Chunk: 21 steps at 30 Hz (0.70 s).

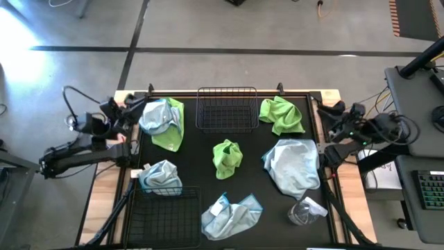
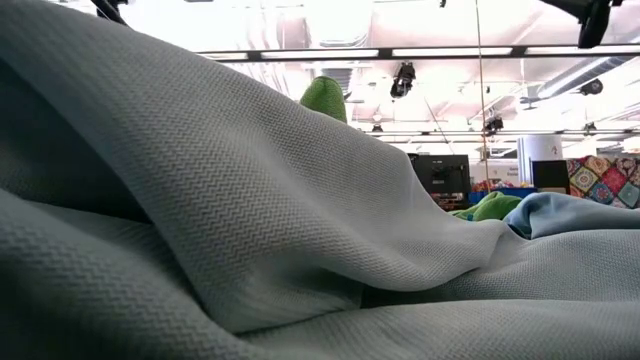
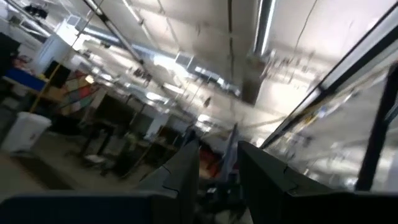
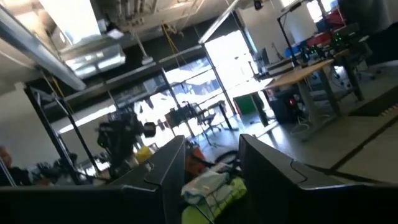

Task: Sort microfiber towel by color & place in baskets
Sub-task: Put the green microfiber towel into the top black wire basket

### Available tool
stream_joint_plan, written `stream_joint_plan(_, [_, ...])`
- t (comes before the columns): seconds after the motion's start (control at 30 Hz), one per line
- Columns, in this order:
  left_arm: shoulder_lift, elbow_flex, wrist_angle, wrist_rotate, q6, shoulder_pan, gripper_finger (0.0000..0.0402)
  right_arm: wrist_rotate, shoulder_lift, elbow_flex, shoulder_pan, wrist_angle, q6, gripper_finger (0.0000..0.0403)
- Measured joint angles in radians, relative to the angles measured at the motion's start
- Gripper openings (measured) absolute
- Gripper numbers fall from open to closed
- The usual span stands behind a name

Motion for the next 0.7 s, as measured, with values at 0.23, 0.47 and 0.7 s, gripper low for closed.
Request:
stream_joint_plan(0.23, [0.208,0.373,-0.350,0.006,0.086,0.000,0.0095,-0.002,0.080,0.174,0.000,-0.210,0.033,0.0146])
stream_joint_plan(0.47, [0.385,0.658,-0.659,0.031,0.163,0.000,0.0095,-0.004,0.228,0.382,0.000,-0.451,0.033,0.0146])
stream_joint_plan(0.7, [0.481,0.790,-0.848,0.007,0.162,0.000,0.0095,-0.007,0.431,0.648,0.000,-0.781,0.090,0.0146])
